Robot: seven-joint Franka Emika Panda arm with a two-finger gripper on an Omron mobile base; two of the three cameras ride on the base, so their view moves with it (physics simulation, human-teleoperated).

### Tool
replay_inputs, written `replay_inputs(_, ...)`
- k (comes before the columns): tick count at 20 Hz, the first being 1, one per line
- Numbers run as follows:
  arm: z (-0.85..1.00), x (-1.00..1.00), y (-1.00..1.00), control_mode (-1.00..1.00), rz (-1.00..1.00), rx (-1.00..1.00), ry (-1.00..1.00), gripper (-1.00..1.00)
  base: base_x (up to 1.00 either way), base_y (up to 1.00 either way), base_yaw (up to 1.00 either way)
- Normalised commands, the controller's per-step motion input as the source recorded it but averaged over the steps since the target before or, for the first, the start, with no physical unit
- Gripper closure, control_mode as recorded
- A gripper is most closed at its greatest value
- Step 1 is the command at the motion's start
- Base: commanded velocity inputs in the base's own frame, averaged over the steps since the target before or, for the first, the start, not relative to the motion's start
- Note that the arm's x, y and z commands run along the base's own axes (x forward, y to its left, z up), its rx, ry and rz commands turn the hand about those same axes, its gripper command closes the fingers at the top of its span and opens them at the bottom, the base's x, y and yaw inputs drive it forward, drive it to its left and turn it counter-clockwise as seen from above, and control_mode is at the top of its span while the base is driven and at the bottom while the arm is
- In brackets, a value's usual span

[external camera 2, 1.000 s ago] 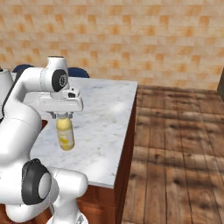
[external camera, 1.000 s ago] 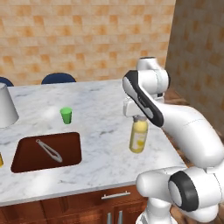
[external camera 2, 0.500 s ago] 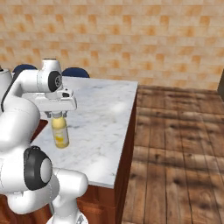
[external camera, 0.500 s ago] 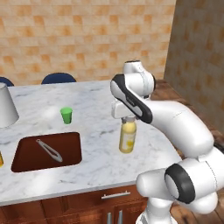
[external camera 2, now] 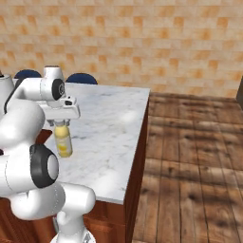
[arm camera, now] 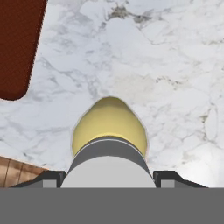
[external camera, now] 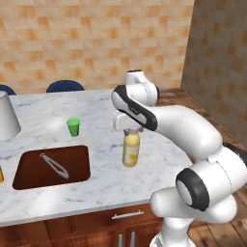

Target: Place the drinks on the dining counter in a tight cluster.

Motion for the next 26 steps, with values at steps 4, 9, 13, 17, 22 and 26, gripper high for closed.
replay_inputs(4, -0.13, 0.29, 0.15, -1.00, 0.00, 0.02, 0.00, 1.00, 0.00, 0.00, 0.00)
replay_inputs(9, -0.20, 0.23, 0.07, -1.00, 0.00, 0.06, 0.00, 1.00, 0.00, 0.00, 0.00)
replay_inputs(13, -0.24, 0.19, 0.13, -1.00, 0.00, 0.01, 0.00, 1.00, 0.00, 0.00, 0.00)
replay_inputs(17, -0.24, 0.18, 0.12, -1.00, 0.00, 0.00, 0.00, 1.00, 0.00, 0.00, 0.00)
replay_inputs(22, -0.28, 0.09, 0.06, -1.00, 0.00, 0.00, 0.00, 1.00, 0.00, 0.00, 0.00)
replay_inputs(26, -0.28, 0.01, 0.08, -1.00, 0.00, 0.00, 0.00, 1.00, 0.00, 0.00, 0.00)
